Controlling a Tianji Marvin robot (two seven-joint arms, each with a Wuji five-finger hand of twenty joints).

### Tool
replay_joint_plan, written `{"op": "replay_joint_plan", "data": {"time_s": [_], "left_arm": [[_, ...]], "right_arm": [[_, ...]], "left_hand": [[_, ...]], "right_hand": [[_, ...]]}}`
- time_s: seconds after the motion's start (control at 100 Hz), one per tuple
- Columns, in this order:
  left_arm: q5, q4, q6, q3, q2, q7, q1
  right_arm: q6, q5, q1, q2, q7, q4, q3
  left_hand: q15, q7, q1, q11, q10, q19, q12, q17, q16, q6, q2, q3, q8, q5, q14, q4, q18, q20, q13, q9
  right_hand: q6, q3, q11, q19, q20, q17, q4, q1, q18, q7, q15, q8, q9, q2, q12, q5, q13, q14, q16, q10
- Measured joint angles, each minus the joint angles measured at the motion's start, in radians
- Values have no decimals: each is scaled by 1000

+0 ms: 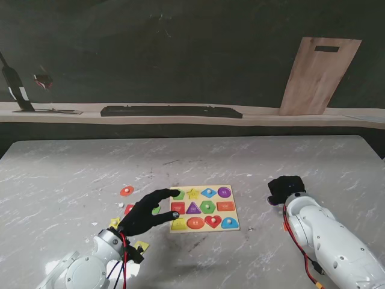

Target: Fit puzzle pieces into a puzzle board

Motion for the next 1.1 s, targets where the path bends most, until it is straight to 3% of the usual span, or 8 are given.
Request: {"op": "replay_joint_plan", "data": {"time_s": [0.21,0.39,0.6,0.9,1.1], "left_arm": [[-2,1,1,0,0,0,0],[-2,1,1,0,0,0,0],[-2,1,0,0,0,0,0],[-2,1,-6,-1,-1,3,2],[-1,0,-10,-4,-1,4,5]], "right_arm": [[5,24,-8,-3,1,-4,9],[17,65,-15,-10,-4,-6,19],[23,103,-15,-24,-95,28,18],[-9,114,-12,-31,-131,20,18],[-31,193,49,-37,-126,17,-67]], "left_hand": [[0,0,0,0,0,0,0,0,0,0,0,0,0,0,0,0,0,0,0,0],[0,0,0,0,0,0,0,0,0,0,3,0,0,0,0,0,0,0,0,0],[0,0,0,0,0,0,0,0,0,0,11,0,0,0,0,0,0,0,0,0],[0,0,0,0,0,0,0,0,0,0,11,0,0,0,0,0,0,0,0,0],[0,0,0,0,0,0,0,0,0,0,11,0,0,0,0,0,0,0,0,0]], "right_hand": [[20,44,0,0,0,10,-3,8,0,32,0,-13,24,-28,-2,0,12,0,0,0],[112,119,1,12,1,61,-15,38,16,40,4,-65,97,-101,-12,72,73,4,0,10],[132,171,14,26,16,123,-15,48,28,39,21,-96,140,-191,-15,121,133,11,0,28],[142,191,23,45,28,160,-15,49,39,39,25,-96,169,-213,-15,134,165,11,0,30],[142,192,23,48,31,168,-15,49,41,39,32,-96,169,-213,-22,134,165,11,0,30]]}}
